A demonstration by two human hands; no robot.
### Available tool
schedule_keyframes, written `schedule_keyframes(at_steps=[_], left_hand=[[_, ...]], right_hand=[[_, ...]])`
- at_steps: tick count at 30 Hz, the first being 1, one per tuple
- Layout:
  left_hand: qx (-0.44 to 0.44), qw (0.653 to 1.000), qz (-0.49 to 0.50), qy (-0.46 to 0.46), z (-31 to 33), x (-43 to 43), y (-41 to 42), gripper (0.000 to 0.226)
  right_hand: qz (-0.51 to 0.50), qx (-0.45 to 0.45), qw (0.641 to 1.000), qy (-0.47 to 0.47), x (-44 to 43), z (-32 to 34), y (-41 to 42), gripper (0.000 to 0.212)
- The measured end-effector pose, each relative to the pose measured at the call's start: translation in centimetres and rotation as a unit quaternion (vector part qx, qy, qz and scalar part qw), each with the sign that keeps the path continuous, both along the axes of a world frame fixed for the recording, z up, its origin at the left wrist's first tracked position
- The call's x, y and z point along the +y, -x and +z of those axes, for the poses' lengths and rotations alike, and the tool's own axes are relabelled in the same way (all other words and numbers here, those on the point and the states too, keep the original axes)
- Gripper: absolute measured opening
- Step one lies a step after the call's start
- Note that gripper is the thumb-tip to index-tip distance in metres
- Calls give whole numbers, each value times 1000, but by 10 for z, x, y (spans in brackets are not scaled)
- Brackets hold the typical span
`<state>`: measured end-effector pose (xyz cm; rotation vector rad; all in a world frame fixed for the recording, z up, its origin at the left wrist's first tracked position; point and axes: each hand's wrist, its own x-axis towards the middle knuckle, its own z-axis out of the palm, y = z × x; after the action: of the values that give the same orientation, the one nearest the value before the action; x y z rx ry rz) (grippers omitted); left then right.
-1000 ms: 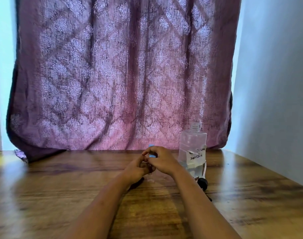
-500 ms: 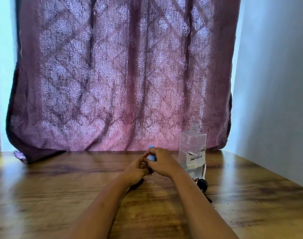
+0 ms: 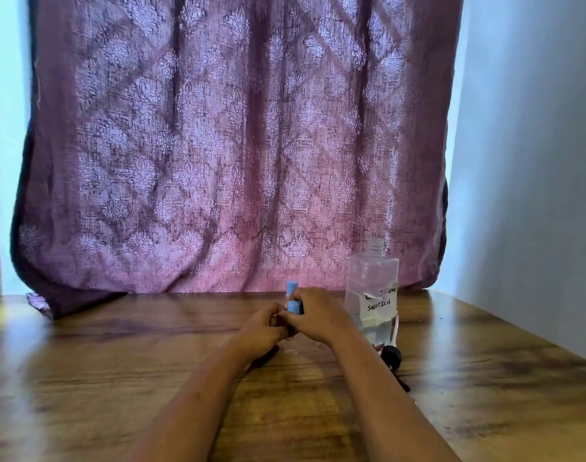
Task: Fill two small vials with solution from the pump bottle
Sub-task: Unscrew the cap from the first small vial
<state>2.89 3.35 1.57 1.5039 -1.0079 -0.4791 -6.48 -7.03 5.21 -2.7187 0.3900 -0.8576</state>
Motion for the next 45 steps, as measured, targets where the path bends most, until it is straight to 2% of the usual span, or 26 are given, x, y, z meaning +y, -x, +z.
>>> schedule_keyframes(at_steps=[4, 17, 45], left_hand=[[23, 1000, -13, -3, -1, -1, -1, 27], [32, 999, -23, 15, -5, -3, -7, 27], [23, 999, -25, 32, -8, -6, -9, 31]], right_hand=[[45, 7, 999, -26, 4, 4, 0, 15], [82, -15, 993, -79, 3, 4, 2, 17], [82, -37, 993, -78, 1, 2, 0, 12]])
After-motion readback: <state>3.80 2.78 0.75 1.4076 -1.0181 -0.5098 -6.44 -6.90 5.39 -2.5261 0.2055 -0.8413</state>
